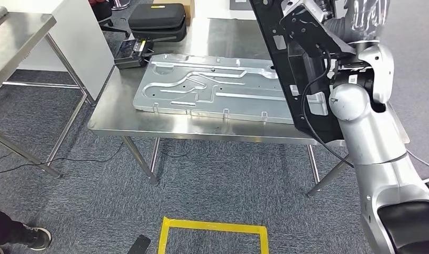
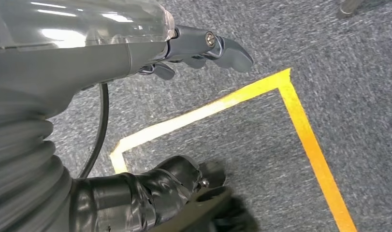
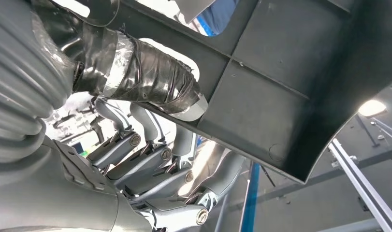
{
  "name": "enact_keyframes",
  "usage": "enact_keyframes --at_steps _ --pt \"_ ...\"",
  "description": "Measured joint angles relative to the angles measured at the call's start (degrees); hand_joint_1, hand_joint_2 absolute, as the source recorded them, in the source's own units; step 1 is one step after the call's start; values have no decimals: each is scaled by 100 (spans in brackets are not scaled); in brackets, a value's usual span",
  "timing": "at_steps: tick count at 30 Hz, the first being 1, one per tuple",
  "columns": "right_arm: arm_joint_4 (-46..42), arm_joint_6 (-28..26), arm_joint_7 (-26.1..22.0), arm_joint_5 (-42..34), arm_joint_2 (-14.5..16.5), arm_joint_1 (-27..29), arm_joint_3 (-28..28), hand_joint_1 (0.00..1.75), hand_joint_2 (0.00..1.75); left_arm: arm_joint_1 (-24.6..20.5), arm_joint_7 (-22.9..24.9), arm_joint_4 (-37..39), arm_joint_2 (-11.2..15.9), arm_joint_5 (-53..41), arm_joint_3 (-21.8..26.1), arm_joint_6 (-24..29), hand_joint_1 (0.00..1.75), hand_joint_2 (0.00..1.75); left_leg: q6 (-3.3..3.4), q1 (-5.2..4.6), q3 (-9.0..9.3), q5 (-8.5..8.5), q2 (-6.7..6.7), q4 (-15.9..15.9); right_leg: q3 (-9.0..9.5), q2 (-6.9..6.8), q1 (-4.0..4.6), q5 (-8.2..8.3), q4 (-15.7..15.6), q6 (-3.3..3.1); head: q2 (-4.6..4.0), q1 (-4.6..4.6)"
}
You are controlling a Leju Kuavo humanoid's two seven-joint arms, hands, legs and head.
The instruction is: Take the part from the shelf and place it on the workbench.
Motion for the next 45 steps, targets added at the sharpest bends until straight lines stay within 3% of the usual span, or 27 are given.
enact_keyframes --at_steps 1,3,7,8,10,12,13,14,15,17,19,22,24,26,27,28,29,31,33,36,38,40,42,43,44,45 --pt "-1 1 0 8 -1 -4 0 175 175 -3 -1 0 0 -3 -2 -3 0 175 18 -8 173 139 0 -359 3 6 10 -26 23 19 0 1" --pt "-1 6 7 25 -3 -6 -1 175 175 -11 -4 0 -1 -9 -8 -5 0 175 61 -25 357 206 -4 -739 -4 16 29 -52 41 66 1 1" --pt "-23 14 15 54 -19 4 -16 175 175 -16 -9 0 -13 -14 -15 -11 0 175 178 -11 435 200 -3 -852 -33 13 25 -138 129 179 1 4" --pt "-34 14 15 57 -27 3 -26 175 175 -23 -10 0 -18 -15 -16 -12 0 175 210 2 463 207 -2 -883 -122 8 18 -251 329 206 1 6" --pt "-42 15 16 59 -42 12 -40 175 175 -31 -11 0 -26 -15 -21 -15 0 175 256 5 492 195 -1 -899 -492 -2 2 -564 1040 247 1 10" --pt "-40 15 17 59 -52 48 -44 175 175 -28 -11 0 -31 -18 -28 -17 0 175 266 2 501 168 -2 -884 -845 -4 -7 -687 1609 272 1 10" --pt "-40 15 18 60 -55 62 -44 175 175 -26 -11 0 -31 -20 -32 -17 0 175 264 1 509 150 -4 -872 -883 -6 -8 -587 1600 272 0 10" --pt "-42 15 17 60 -58 67 -44 175 175 -25 -11 0 -32 -21 -36 -17 0 175 256 1 523 127 -6 -857 -803 -7 -9 -388 1365 264 0 10" --pt "-44 15 17 62 -58 63 -46 175 175 -26 -12 0 -35 -22 -40 -17 0 175 244 1 544 100 -9 -843 -633 -10 -9 -147 966 247 0 10" --pt "-46 17 17 67 -60 47 -51 175 175 -31 -14 0 -44 -26 -50 -20 0 175 205 -17 566 55 -15 -820 -306 -9 21 116 282 201 0 10" --pt "-46 22 19 73 -61 39 -55 175 175 -33 -17 0 -50 -31 -60 -23 0 175 156 -32 568 39 -16 -823 -201 -1 54 106 75 155 0 9" --pt "-49 28 22 87 -63 32 -66 175 175 -37 -18 0 -57 -40 -83 -26 0 175 76 -35 561 -42 -11 -768 -149 0 16 103 9 63 1 8" --pt "-55 35 23 96 -63 20 -79 175 175 -41 -18 0 -57 -41 -98 -26 0 175 32 -29 363 -291 -5 -320 -89 -11 -8 97 -34 -4 0 7" --pt "-60 53 23 102 -63 14 -84 175 175 -38 -17 0 -57 -40 -105 -26 0 175 6 -22 -35 -593 -3 449 -63 -12 1 72 -31 -46 -1 7" --pt "-62 67 23 104 -63 16 -83 175 175 -34 -16 0 -57 -39 -106 -26 0 175 0 -19 -205 -645 -3 726 -53 -10 7 56 -24 -55 0 6" --pt "-62 80 24 105 -63 18 -83 175 175 -31 -16 0 -57 -39 -107 -26 0 175 -1 -19 -288 -584 -3 807 -40 -6 11 37 -14 -57 0 7" --pt "-62 90 24 109 -63 18 -83 175 175 -29 -16 0 -57 -39 -108 -26 0 175 8 -19 -256 -416 -3 660 -21 -1 14 15 -5 -54 0 6" --pt "-66 96 24 119 -63 16 -84 175 175 -28 -16 0 -57 -38 -109 -26 0 175 60 -26 49 36 -4 -88 35 8 20 -36 5 -33 0 8" --pt "-73 99 25 126 -63 10 -85 175 175 -33 -17 0 -54 -34 -115 -26 0 175 113 -46 323 237 -5 -684 53 17 39 -71 17 8 -1 8" --pt "-84 104 30 129 -64 15 -87 175 175 -32 -17 0 -53 -28 -125 -26 0 175 161 -49 395 220 -5 -847 38 23 43 -89 1 96 -1 8" --pt "-93 105 31 131 -70 11 -96 175 175 -29 -18 0 -57 -26 -129 -22 0 175 211 -18 453 234 -1 -921 -15 10 40 -189 140 153 1 9" --pt "-98 105 32 134 -77 4 -106 175 175 -38 -18 0 -60 -26 -136 -19 0 175 254 -3 508 227 2 -961 -288 -1 25 -454 706 202 1 11" --pt "-96 108 33 136 -80 19 -109 175 175 -39 -17 0 -60 -26 -142 -19 0 175 273 -2 527 198 2 -951 -704 -4 0 -692 1425 243 0 12" --pt "-94 110 34 136 -80 30 -109 175 175 -34 -17 0 -60 -26 -142 -19 0 175 271 -1 537 178 0 -940 -832 -6 -14 -674 1583 257 0 11" --pt "-93 113 34 137 -81 35 -110 175 175 -31 -16 0 -60 -26 -142 -19 0 175 265 0 549 154 -2 -924 -852 -8 -28 -546 1524 266 1 11" --pt "-93 116 35 140 -81 32 -110 175 175 -29 -16 0 -61 -25 -143 -19 0 175 253 3 567 124 -6 -903 -752 -11 -41 -324 1242 268 1 11"
